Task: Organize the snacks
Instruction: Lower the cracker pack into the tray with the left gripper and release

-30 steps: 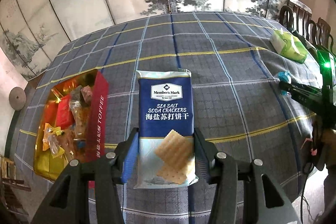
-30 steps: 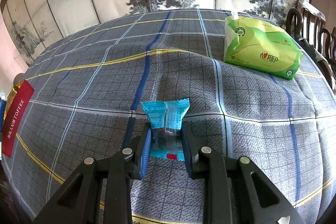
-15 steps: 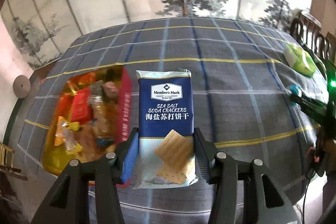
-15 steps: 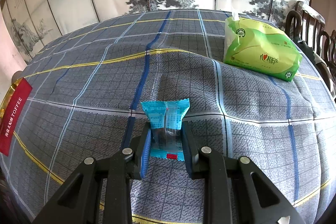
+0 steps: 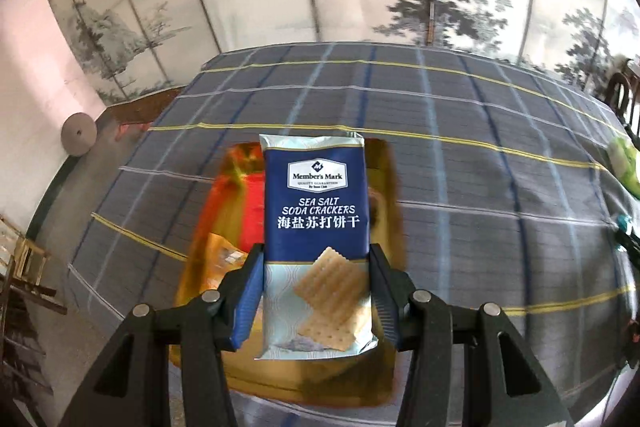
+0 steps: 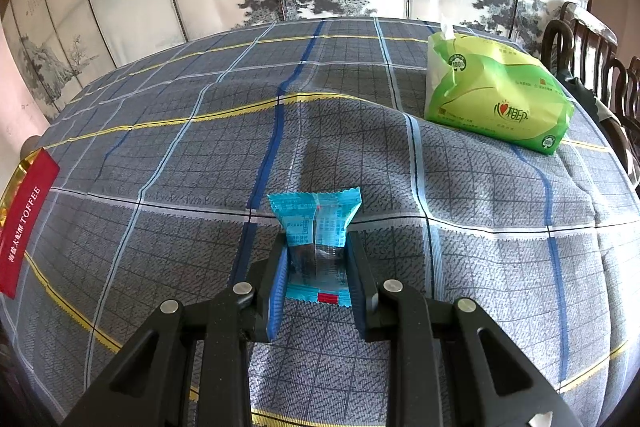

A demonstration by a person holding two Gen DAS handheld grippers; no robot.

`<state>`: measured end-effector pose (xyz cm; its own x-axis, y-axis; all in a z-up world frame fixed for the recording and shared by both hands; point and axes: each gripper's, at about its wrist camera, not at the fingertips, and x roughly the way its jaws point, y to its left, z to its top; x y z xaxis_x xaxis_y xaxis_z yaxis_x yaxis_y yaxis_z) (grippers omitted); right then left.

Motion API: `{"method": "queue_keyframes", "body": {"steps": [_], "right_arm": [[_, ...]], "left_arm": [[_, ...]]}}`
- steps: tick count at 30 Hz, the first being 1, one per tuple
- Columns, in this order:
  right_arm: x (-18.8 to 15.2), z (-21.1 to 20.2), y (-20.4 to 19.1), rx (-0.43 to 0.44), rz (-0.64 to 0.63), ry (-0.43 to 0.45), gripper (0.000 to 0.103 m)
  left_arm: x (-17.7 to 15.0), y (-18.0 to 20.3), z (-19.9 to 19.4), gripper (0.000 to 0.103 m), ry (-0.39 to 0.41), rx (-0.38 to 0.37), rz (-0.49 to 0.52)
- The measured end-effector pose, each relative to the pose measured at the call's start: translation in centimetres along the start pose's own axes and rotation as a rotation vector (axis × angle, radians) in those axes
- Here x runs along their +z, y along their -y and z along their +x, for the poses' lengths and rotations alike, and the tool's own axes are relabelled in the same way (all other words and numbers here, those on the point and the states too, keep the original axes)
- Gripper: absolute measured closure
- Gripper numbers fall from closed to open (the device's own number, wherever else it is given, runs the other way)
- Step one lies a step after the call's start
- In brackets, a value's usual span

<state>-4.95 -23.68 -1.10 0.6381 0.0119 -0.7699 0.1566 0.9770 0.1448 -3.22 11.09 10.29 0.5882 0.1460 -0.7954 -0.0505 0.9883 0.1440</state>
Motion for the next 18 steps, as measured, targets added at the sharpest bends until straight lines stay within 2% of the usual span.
{"method": "queue_keyframes", "body": {"steps": [8,13,18], "right_arm": [[0.0,0.0,0.0,-0.001,0.001,0.0,0.079],[0.0,0.0,0.0,-0.003,-0.001,-0.001,0.079],[0.0,0.0,0.0,-0.008,-0.004,-0.001,0.079]], "left_arm": [[2.1,-5.1,4.0,0.052,-0.052,-0.042,-0.019],[2.8,-5.9,5.9,0.052,-0.063,-0.034,-0.003],[3.1,-6.4,8.0,0.052,-0.106,-0.045,-0.02]]}}
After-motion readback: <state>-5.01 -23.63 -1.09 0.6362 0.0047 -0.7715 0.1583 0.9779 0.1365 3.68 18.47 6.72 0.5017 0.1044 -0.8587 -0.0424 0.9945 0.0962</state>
